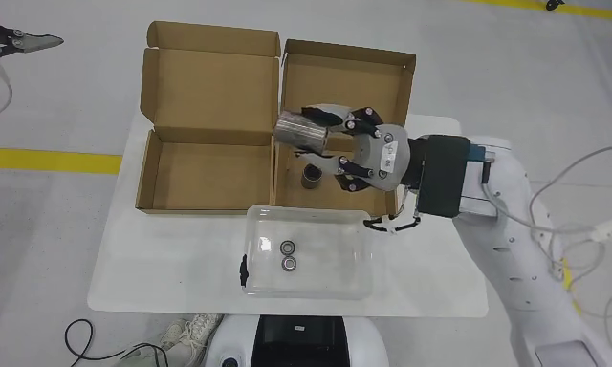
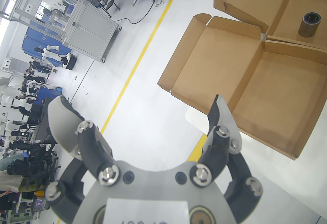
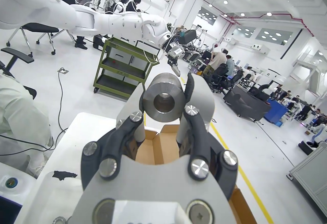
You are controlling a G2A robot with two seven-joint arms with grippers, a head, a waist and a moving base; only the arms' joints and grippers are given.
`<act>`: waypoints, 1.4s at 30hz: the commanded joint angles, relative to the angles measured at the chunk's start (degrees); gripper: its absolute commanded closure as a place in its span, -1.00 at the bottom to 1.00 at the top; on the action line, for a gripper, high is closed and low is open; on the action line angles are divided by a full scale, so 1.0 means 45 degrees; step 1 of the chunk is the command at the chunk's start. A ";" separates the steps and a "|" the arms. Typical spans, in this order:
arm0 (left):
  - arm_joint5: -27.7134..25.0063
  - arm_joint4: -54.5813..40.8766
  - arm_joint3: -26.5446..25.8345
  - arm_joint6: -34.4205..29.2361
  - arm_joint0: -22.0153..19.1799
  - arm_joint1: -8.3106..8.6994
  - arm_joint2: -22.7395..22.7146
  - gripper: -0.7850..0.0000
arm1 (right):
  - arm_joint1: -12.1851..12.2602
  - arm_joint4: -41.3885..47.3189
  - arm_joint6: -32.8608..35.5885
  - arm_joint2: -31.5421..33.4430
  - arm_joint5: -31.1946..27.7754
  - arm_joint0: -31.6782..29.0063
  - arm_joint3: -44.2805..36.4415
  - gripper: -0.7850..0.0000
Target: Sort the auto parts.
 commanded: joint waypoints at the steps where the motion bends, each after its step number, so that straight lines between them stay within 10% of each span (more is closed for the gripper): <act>1: 0.0001 0.0000 0.0000 0.0001 0.0000 0.0000 0.0000 -1.00 | 0.0002 -0.0083 0.0033 0.0045 0.0055 -0.0052 -0.0051 1.00; 25: 0.0001 0.0000 0.0000 0.0001 0.0000 0.0000 0.0000 -1.00 | 0.0121 -0.1068 0.1017 0.0208 0.1298 -0.2235 0.1308 1.00; 42: 0.0001 0.0000 0.0000 0.0001 0.0000 0.0000 0.0000 -1.00 | 0.0084 -0.0028 0.6090 -0.0325 0.3407 -0.2711 0.2357 1.00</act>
